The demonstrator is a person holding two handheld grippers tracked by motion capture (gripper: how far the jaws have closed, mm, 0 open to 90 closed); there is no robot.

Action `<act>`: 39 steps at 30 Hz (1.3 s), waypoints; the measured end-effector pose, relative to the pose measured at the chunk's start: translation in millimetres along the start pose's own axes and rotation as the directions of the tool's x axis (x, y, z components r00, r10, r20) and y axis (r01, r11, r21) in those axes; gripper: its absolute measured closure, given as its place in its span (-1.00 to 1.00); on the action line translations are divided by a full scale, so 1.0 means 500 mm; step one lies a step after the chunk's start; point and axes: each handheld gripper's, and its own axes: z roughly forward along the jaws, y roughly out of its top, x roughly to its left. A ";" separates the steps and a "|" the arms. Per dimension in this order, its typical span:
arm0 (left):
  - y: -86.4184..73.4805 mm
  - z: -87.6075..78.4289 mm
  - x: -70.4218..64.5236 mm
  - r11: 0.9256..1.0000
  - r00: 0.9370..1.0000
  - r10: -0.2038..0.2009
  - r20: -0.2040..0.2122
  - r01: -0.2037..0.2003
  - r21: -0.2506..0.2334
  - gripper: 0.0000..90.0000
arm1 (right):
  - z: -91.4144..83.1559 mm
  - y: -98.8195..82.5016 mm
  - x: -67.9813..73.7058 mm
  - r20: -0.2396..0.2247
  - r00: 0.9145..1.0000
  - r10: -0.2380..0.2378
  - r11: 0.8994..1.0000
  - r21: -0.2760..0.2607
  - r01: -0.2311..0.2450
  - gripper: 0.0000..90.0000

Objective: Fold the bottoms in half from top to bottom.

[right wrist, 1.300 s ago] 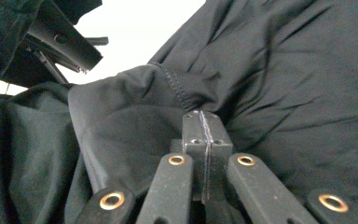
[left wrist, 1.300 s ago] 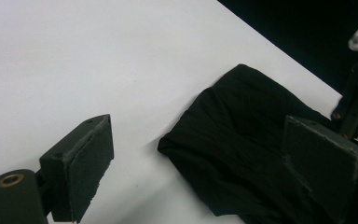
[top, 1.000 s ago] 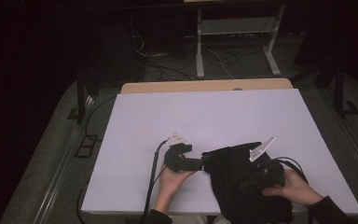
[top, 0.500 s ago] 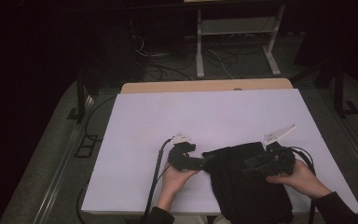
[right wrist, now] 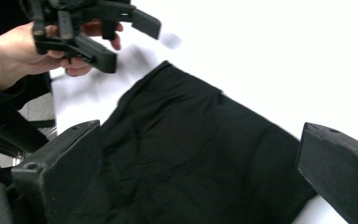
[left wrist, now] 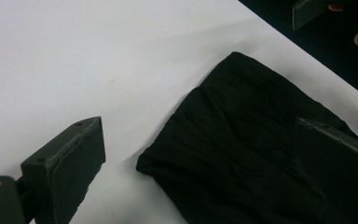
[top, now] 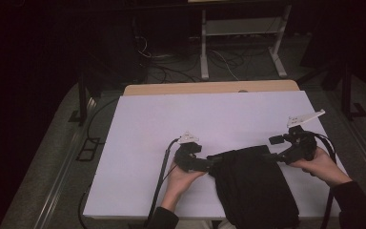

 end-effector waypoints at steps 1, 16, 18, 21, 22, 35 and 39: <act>0.000 0.001 0.002 1.000 1.000 -0.003 0.001 0.003 0.000 -0.92 | 0.000 0.000 -0.007 0.003 1.000 0.003 1.000 0.000 -0.003 -0.99; -0.008 0.031 0.020 1.000 1.000 -0.009 0.028 0.008 0.015 -0.93 | 0.041 -0.003 -0.086 0.047 0.998 0.035 0.998 0.048 -0.037 -0.98; -0.010 0.035 0.021 1.000 0.999 -0.008 0.032 0.008 0.019 -0.93 | 0.047 -0.006 -0.094 0.055 0.998 0.043 0.997 0.062 -0.047 -0.92; -0.012 0.041 0.021 1.000 0.999 -0.009 0.035 0.008 0.023 -0.92 | 0.056 -0.012 -0.107 0.060 0.996 0.059 0.995 0.077 -0.064 -0.87; -0.013 0.042 0.020 1.000 0.999 -0.008 0.038 0.007 0.023 -0.91 | 0.059 -0.014 -0.111 0.061 0.996 0.060 0.995 0.082 -0.064 -0.84; -0.019 0.057 0.017 0.999 0.997 -0.026 0.073 0.023 0.041 -0.65 | 0.074 -0.036 -0.139 0.067 0.994 0.088 0.991 0.092 -0.094 -0.31; -0.021 0.063 0.016 0.998 0.996 -0.046 0.080 0.042 0.051 -0.50 | 0.076 -0.038 -0.137 0.044 0.997 0.069 0.992 0.102 -0.073 -0.07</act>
